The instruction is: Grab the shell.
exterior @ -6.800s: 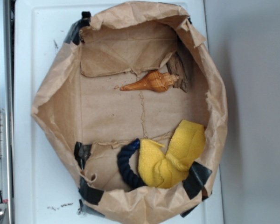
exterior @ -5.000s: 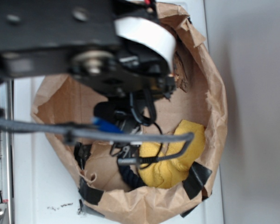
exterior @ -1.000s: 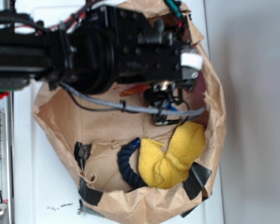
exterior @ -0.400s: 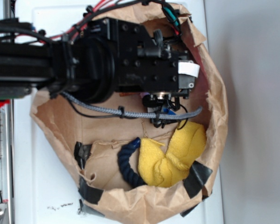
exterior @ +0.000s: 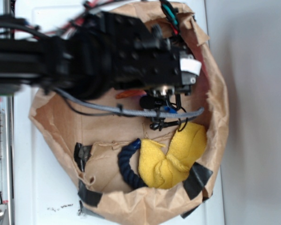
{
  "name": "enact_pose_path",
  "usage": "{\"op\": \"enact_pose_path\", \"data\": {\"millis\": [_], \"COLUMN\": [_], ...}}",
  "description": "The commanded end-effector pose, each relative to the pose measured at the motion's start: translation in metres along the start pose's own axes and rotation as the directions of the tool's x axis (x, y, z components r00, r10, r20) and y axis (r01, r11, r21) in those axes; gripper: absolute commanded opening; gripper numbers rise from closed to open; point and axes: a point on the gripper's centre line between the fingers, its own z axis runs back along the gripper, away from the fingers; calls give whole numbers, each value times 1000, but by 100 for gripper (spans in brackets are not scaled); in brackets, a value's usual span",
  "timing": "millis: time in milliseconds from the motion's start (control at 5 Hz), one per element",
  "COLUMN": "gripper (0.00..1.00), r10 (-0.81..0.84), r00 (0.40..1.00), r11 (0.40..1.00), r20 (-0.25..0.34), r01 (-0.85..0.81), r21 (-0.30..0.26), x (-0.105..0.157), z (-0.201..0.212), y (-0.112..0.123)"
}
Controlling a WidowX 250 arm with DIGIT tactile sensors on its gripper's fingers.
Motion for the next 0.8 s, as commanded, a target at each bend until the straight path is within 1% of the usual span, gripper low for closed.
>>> {"op": "enact_pose_path", "data": {"millis": [0,200,400,600], "gripper": [0,0,0,0], "r10": [9,-1,-18,-54], "r00": [994,997,998,997], "r11": [998,997,997,993], "r20": [107,80,61,53], "r01": [-1,7,23,59], "r21": [-67,-81,-74,-107], "x": [6,4,0,-10], "z": [75,93,105,122], "y": [1,2,1,-1]}}
